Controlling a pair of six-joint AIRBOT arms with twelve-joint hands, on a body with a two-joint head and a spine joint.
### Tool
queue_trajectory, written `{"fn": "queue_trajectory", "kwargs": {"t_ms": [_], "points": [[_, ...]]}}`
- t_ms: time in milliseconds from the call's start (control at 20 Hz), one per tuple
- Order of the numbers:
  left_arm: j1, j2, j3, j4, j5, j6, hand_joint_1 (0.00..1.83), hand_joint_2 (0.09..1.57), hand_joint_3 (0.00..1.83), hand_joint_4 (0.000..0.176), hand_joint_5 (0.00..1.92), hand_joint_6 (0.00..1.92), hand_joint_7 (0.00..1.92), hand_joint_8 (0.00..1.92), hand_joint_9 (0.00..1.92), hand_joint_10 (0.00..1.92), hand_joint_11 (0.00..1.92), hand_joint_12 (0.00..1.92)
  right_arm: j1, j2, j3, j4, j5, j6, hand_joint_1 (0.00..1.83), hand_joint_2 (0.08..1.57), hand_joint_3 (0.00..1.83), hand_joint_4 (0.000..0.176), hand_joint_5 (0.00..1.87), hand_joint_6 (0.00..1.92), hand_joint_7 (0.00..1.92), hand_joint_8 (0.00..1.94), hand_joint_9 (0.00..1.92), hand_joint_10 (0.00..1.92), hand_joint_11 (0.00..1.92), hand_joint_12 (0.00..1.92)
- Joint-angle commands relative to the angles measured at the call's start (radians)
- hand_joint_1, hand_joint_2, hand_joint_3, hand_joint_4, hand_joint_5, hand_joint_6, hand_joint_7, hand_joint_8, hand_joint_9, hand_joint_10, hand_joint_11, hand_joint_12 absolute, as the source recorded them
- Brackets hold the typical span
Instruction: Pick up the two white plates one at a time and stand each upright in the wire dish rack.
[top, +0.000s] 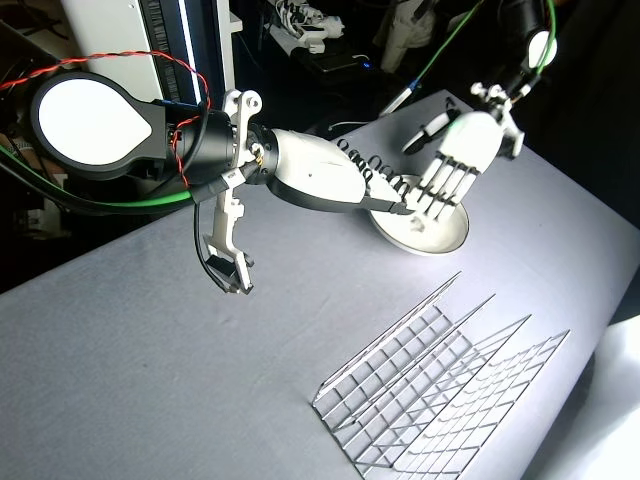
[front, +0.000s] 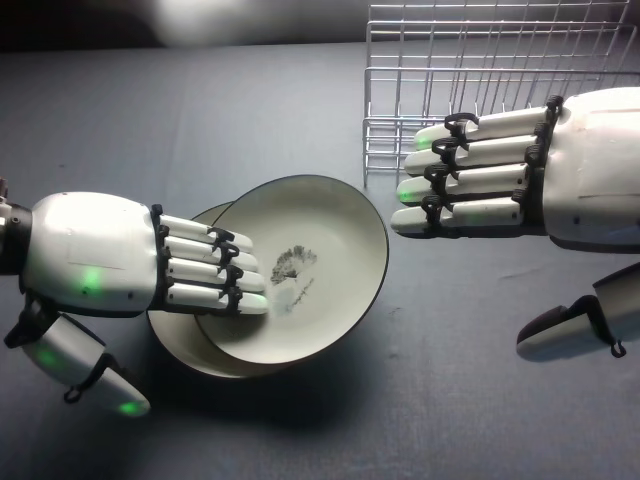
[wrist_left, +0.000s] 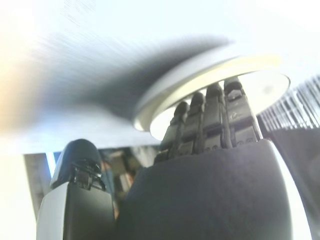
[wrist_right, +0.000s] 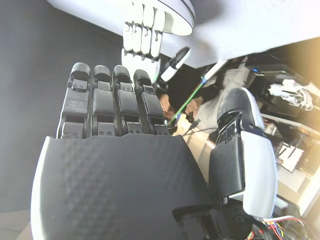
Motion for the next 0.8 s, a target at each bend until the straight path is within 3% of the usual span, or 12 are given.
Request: {"fn": "queue_trajectory", "kwargs": {"t_ms": [0, 250, 450, 550, 600, 650, 700, 750], "points": [[0.005, -0.029, -0.01, 0.049, 0.021, 0.003, 0.0, 1.15, 0.0, 0.0, 0.0, 0.0, 0.0, 0.0, 0.0, 0.0, 0.0, 0.0, 0.008, 0.002, 0.003, 0.053, 0.076, -0.002, 0.02, 1.13, 0.0, 0.0, 0.06, 0.0, 0.04, 0.0, 0.01, 0.0, 0.0, 0.0], [-0.02, -0.06, -0.008, 0.046, 0.021, 0.013, 0.0, 1.15, 0.0, 0.0, 0.0, 0.0, 0.0, 0.0, 0.0, 0.0, 0.0, 0.0, 0.008, -0.015, 0.039, 0.06, 0.081, -0.003, 0.23, 1.1, 0.0, 0.0, 0.06, 0.0, 0.04, 0.0, 0.0, 0.0, 0.01, 0.01], [-0.034, -0.071, 0.0, 0.046, 0.022, 0.014, 0.0, 1.14, 0.0, 0.0, 0.0, 0.0, 0.0, 0.0, 0.0, 0.0, 0.0, 0.0, 0.005, -0.061, 0.086, 0.06, 0.081, -0.002, 0.75, 1.06, 0.0, 0.0, 0.08, 0.01, 0.04, 0.01, 0.01, 0.0, 0.04, 0.03], [-0.035, -0.073, 0.002, 0.046, 0.022, 0.014, 0.0, 1.14, 0.0, 0.0, 0.0, 0.0, 0.0, 0.0, 0.0, 0.0, 0.0, 0.0, 0.004, -0.079, 0.096, 0.06, 0.081, -0.002, 0.75, 1.06, 0.0, 0.0, 0.08, 0.01, 0.04, 0.01, 0.01, 0.0, 0.04, 0.03], [-0.036, -0.073, 0.003, 0.046, 0.022, 0.014, 0.0, 1.15, 0.0, 0.0, 0.0, 0.0, 0.0, 0.0, 0.0, 0.0, 0.0, 0.0, 0.002, -0.092, 0.101, 0.06, 0.081, -0.002, 1.0, 1.01, 0.0, 0.0, 0.08, 0.01, 0.03, 0.01, 0.01, 0.0, 0.07, 0.04], [-0.037, -0.073, 0.003, 0.046, 0.022, 0.014, 0.0, 1.15, 0.0, 0.0, 0.0, 0.0, 0.0, 0.0, 0.0, 0.0, 0.0, 0.0, -0.003, -0.102, 0.105, 0.06, 0.081, -0.002, 1.0, 1.01, 0.0, 0.0, 0.08, 0.01, 0.03, 0.01, 0.01, 0.0, 0.07, 0.04], [-0.039, -0.073, 0.006, 0.046, 0.022, 0.014, 0.0, 1.14, 0.0, 0.0, 0.0, 0.0, 0.0, 0.0, 0.0, 0.0, 0.0, 0.0, -0.01, -0.115, 0.109, 0.06, 0.081, -0.002, 1.16, 1.0, 0.01, 0.0, 0.16, 0.01, 0.1, 0.01, 0.07, 0.01, 0.0, 0.46], [-0.039, -0.073, 0.007, 0.046, 0.022, 0.014, 0.0, 1.14, 0.0, 0.0, 0.0, 0.0, 0.0, 0.0, 0.0, 0.0, 0.0, 0.0, -0.017, -0.127, 0.113, 0.06, 0.081, -0.002, 1.22, 0.99, 0.01, 0.0, 0.18, 0.01, 0.12, 0.01, 0.08, 0.01, 0.0, 0.43]]}}
